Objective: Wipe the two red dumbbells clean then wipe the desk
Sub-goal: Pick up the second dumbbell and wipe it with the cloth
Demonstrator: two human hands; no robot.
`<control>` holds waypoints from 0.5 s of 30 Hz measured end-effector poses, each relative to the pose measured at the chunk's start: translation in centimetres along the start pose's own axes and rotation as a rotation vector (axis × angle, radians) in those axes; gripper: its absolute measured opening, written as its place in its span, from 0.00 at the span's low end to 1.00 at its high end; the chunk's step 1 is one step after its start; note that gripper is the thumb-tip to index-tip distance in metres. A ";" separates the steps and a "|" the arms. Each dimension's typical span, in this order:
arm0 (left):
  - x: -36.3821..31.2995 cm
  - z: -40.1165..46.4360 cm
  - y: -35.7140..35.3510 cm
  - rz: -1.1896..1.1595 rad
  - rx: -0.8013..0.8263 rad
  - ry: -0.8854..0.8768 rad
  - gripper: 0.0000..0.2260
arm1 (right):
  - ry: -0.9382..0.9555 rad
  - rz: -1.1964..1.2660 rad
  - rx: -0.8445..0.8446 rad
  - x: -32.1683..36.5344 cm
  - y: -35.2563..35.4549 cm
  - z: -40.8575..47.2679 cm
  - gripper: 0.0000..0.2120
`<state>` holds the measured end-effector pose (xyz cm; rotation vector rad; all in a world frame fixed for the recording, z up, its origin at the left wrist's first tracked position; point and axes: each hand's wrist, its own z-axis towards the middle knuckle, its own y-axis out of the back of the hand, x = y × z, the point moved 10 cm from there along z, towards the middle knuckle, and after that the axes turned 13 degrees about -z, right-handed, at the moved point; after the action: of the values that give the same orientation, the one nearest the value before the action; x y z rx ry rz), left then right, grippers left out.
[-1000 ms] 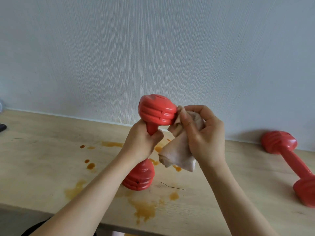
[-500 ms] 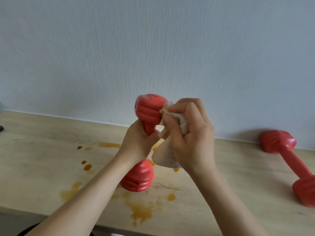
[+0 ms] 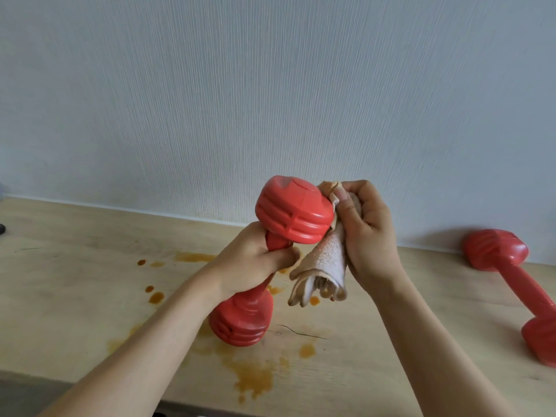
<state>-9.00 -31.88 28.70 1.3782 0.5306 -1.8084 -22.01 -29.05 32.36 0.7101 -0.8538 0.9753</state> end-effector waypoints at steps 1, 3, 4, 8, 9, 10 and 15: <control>0.0 0.0 0.1 -0.018 -0.010 0.003 0.21 | -0.013 0.010 0.002 -0.1 0.0 0.1 0.06; -0.2 -0.1 0.9 0.017 -0.103 -0.029 0.17 | -0.027 0.012 -0.004 0.0 0.0 0.0 0.07; -0.3 -0.2 1.7 0.060 -0.182 -0.046 0.16 | -0.028 0.000 -0.013 0.0 0.1 -0.1 0.08; -0.9 -0.7 3.3 0.184 -0.407 -0.096 0.06 | 0.091 -0.186 -0.061 1.8 -0.3 -1.5 0.06; -0.9 -0.8 3.5 0.209 -0.444 -0.103 0.06 | 0.163 -0.246 -0.068 2.9 -0.7 -2.0 0.03; -1.1 -0.9 3.8 0.226 -0.477 -0.107 0.07 | 0.259 -0.319 -0.080 4.4 -1.2 -2.6 0.03; -1.3 -1.1 3.9 0.273 -0.505 -0.133 0.15 | 0.495 -0.537 -0.123 6.8 -2.8 -3.9 0.02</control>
<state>-5.08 -33.01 30.03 0.9266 0.6409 -1.4083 -16.25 -24.19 35.98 0.5175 -0.2586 0.5655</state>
